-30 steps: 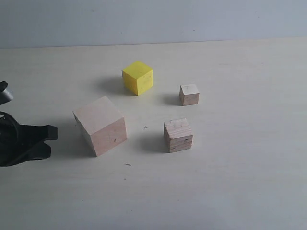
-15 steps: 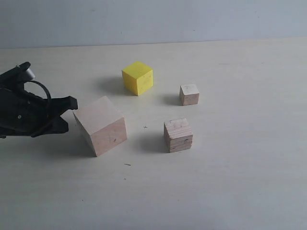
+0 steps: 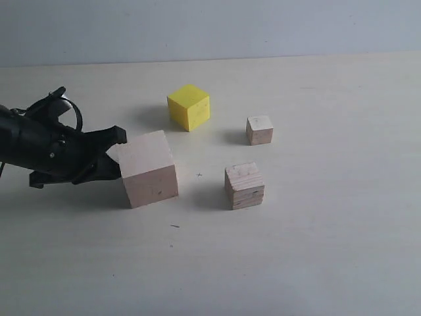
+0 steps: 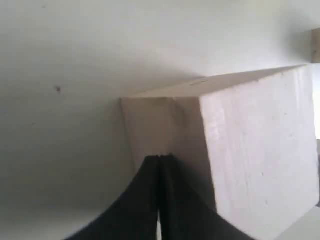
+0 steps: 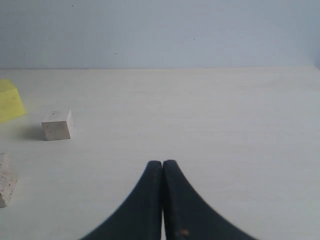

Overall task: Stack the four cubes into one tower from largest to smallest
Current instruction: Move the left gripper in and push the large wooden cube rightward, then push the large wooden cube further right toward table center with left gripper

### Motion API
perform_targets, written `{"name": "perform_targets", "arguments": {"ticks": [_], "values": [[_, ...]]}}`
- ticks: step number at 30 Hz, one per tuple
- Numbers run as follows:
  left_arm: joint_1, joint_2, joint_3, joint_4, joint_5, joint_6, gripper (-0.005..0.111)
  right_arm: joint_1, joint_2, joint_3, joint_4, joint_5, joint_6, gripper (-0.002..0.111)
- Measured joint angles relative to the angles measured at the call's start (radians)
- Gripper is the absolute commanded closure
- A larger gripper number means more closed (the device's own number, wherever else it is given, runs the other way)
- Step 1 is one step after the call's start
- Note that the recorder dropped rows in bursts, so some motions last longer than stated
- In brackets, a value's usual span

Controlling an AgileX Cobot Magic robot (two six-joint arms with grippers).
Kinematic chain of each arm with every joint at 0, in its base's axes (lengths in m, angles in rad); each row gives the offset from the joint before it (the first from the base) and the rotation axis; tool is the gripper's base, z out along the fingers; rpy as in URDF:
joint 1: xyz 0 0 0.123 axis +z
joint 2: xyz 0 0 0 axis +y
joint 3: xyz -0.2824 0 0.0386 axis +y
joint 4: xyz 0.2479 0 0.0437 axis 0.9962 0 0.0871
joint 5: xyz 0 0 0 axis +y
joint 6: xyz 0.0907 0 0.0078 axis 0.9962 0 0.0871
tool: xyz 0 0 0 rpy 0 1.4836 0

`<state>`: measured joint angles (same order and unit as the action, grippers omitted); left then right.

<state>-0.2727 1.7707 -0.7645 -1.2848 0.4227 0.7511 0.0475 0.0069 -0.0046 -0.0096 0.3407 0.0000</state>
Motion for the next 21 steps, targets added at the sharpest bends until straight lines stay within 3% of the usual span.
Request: {"name": "perform_targets", "arguments": {"ticks": [21], "values": [[0.000, 0.081, -0.037, -0.284, 0.117, 0.255, 0.107, 0.000, 0.000, 0.000, 0.000, 0.000, 0.000, 0.108]]}}
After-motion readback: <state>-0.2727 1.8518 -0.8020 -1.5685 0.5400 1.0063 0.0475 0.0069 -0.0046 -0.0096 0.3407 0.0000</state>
